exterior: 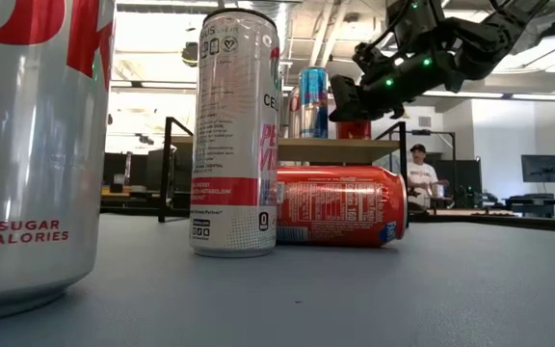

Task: Place canned beverage on shelf
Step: Put the blue soda can on the shelf aligned with the other blue soda can

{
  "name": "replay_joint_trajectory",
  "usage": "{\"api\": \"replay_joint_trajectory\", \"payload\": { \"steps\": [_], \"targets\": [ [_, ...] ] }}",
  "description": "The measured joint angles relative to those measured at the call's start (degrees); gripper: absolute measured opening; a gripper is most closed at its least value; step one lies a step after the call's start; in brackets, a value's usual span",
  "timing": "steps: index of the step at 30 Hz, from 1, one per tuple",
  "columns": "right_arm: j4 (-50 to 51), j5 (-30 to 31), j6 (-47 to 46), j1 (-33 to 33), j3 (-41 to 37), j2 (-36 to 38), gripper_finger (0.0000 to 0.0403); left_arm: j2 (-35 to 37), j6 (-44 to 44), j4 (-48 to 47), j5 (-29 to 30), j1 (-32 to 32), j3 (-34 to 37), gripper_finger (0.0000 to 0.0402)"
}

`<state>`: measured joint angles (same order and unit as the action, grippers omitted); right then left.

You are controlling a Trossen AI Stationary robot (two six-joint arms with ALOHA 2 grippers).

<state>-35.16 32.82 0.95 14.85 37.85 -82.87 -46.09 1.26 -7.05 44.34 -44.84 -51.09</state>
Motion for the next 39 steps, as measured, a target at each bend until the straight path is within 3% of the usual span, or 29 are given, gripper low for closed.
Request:
{"api": "replay_joint_trajectory", "payload": {
  "steps": [23,33,39],
  "targets": [
    [-1.8,-6.0,-0.8,1.8,0.5,-1.2,0.0,0.0,-0.2,0.1,0.0,0.0,0.0,0.0257],
    [-0.4,-7.5,2.4,0.3,10.0,-11.1,0.0,0.0,0.1,0.3,0.0,0.0,0.0,0.0257],
    [5.1,-7.2,2.3,-0.3,14.8,-12.3,0.0,0.0,0.1,0.0,-0.2,0.0,0.0,0.0257]
  ]
}}
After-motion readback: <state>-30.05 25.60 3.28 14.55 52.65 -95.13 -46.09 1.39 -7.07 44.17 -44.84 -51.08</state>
